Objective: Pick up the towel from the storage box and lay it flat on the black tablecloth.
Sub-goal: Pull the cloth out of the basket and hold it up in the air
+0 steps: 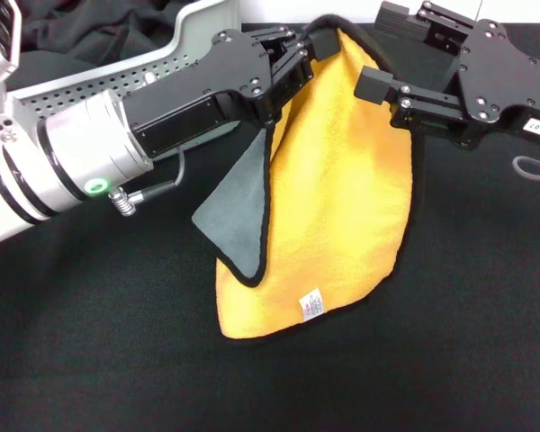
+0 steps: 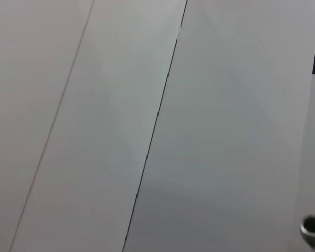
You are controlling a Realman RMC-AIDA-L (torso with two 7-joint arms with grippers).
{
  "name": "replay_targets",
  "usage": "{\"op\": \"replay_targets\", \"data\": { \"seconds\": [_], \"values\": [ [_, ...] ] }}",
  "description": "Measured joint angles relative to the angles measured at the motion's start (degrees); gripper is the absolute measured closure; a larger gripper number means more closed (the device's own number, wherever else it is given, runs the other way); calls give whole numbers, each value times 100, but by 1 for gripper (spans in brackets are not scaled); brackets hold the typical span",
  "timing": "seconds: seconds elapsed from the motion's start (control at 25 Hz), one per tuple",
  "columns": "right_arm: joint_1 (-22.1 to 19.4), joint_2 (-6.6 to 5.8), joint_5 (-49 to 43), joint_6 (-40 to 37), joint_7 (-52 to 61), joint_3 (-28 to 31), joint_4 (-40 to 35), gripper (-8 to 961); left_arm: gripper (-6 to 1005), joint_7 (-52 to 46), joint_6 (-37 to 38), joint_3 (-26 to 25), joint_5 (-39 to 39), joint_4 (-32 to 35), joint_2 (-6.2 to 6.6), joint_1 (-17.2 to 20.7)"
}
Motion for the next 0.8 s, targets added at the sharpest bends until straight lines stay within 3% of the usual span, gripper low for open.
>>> {"op": "replay_targets", "data": {
  "seconds": [0.4,0.6,0.8],
  "values": [
    [-77,-23,0,-137,37,34,2,369,929,12,9,13,-62,-8,11,27],
    [-53,-28,-1,-143,43,40,-4,619,925,55,10,54,-62,-101,10,-3],
    [-53,-27,-4,-146,35,44,-22,691,921,224,10,56,-73,-269,-5,-34]
  ]
}}
